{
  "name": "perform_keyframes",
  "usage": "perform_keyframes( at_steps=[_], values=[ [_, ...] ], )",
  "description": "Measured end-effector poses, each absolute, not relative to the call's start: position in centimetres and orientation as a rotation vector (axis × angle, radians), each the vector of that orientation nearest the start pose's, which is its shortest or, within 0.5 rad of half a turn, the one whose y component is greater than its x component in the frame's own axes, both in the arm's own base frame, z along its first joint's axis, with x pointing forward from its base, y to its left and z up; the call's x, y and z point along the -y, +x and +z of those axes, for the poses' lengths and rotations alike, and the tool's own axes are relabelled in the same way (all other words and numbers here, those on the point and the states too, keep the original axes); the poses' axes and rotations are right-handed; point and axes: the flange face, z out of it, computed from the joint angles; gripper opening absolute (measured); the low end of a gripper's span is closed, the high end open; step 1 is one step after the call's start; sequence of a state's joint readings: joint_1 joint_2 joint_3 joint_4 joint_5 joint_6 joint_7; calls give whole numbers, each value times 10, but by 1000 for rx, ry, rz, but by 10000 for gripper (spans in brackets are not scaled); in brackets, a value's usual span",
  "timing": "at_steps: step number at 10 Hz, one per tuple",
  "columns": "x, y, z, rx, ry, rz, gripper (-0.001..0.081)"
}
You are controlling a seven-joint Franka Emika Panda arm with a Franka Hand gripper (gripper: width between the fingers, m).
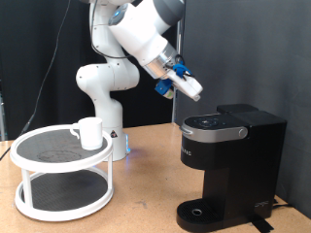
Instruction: Make a cup of coffee with the keurig machine
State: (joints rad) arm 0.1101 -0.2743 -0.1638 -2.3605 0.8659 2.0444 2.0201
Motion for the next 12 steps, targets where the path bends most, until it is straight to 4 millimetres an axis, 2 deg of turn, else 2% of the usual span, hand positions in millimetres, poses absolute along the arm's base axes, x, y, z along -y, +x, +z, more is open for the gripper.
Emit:
perform_keyframes(
  at_steps=[2,4,7,9,12],
  values=[
    [-6,445,452,-2383,-686,933,0],
    [4,423,451,-2409,-546,951,0],
    [21,390,453,-2527,-555,968,0],
    [30,368,457,-2474,-574,957,0],
    [37,366,452,-2508,-465,968,0]
  ],
)
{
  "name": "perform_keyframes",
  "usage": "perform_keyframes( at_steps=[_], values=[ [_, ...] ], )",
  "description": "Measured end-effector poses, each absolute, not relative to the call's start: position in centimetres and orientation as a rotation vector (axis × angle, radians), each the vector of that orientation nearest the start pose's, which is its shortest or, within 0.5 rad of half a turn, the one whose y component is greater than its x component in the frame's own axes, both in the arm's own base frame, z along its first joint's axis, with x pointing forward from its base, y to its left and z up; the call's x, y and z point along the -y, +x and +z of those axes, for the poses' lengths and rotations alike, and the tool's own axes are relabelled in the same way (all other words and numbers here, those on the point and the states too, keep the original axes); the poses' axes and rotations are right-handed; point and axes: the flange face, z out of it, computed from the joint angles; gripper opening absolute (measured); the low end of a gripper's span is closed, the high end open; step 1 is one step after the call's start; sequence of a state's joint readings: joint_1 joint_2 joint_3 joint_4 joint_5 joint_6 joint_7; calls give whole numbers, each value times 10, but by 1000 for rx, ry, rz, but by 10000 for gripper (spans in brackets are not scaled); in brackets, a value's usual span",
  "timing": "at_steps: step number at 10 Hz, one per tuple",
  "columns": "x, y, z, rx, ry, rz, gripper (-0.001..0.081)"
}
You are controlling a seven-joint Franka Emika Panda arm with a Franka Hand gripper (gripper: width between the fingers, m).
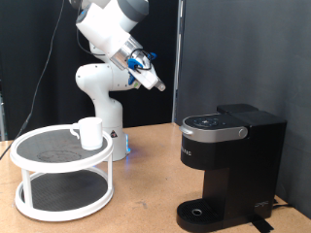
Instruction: Make a cup of coffee with the keurig machine
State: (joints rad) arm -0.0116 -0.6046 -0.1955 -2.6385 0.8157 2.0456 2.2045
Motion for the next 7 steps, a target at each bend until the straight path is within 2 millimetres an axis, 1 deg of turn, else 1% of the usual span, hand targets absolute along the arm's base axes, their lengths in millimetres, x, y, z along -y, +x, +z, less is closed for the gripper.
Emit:
perform_keyframes(
  at_steps=[2,3,5,7],
  values=[
    [57,350,451,-2537,-316,954,0],
    [68,341,452,-2570,-279,938,0],
    [89,318,453,-2668,-311,917,0],
    [111,298,453,-2721,-335,883,0]
  ],
)
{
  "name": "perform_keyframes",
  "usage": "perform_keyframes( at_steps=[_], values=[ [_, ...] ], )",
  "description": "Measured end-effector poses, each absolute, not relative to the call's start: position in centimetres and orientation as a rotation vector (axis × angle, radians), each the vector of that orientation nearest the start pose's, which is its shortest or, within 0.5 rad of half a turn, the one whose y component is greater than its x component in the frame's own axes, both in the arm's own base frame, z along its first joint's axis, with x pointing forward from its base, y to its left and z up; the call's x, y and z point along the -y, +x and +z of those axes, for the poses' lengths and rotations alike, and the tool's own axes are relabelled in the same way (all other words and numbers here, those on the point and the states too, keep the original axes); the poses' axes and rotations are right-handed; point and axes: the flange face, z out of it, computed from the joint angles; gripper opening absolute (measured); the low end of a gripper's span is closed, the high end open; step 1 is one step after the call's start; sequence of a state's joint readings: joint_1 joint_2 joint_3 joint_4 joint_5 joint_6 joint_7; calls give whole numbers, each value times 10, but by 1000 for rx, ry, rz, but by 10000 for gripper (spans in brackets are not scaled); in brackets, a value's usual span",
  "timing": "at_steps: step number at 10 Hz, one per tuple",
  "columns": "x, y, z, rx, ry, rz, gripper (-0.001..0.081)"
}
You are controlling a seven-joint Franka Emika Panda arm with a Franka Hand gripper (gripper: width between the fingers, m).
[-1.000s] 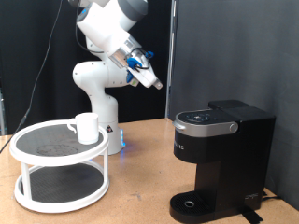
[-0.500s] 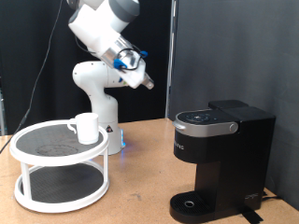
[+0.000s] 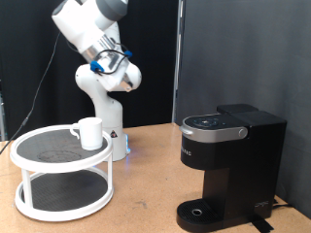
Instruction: Make a cup of coffee with the keurig machine
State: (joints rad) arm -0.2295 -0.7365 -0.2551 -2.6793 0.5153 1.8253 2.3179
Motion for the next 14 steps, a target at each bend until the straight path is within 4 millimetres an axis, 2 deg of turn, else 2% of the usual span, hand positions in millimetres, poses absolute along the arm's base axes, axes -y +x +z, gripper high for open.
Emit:
perform_keyframes(
  at_steps=[2,3,5,7,10,12,14],
  values=[
    [134,281,454,-2698,-328,865,0],
    [140,273,455,-2672,-318,862,0],
    [140,273,453,-2673,-342,861,0],
    [150,262,448,-2672,-405,881,0],
    [184,237,444,-2645,-443,890,0],
    [209,225,442,-2593,-377,844,0],
    [223,216,439,-2581,-334,823,0]
  ],
)
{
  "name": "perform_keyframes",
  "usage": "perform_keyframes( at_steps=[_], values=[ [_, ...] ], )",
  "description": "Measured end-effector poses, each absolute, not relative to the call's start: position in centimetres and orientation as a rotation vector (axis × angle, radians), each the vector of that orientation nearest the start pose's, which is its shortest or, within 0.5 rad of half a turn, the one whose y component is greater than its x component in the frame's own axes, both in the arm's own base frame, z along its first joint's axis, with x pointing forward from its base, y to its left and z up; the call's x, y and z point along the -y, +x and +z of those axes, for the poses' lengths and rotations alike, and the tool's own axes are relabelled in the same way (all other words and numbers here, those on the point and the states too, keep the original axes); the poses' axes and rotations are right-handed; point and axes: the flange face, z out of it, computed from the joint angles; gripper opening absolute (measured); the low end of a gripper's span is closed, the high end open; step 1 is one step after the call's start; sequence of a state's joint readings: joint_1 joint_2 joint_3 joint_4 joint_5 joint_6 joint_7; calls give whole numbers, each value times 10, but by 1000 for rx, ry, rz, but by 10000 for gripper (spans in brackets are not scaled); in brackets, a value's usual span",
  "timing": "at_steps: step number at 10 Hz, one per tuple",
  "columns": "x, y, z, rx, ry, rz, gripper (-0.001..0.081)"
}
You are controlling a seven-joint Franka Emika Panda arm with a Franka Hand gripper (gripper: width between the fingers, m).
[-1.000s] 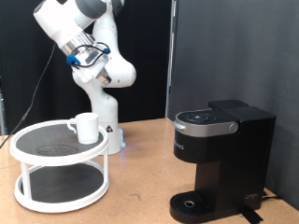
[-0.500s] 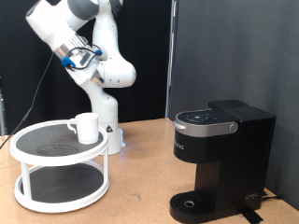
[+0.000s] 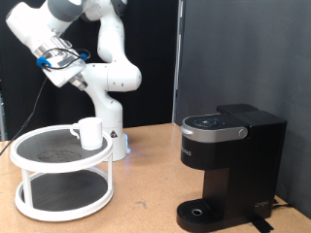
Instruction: Make a cup of coffee with the keurig machine
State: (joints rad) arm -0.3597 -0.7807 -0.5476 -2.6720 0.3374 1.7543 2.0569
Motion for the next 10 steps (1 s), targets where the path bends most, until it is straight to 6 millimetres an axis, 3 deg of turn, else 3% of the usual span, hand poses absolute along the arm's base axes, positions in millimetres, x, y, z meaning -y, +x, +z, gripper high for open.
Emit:
perform_keyframes(
  at_steps=[4,8,10],
  values=[
    [240,210,431,-2592,-283,767,0],
    [252,215,410,-2606,-240,672,0],
    [257,214,397,-2593,-261,630,274]
  ],
)
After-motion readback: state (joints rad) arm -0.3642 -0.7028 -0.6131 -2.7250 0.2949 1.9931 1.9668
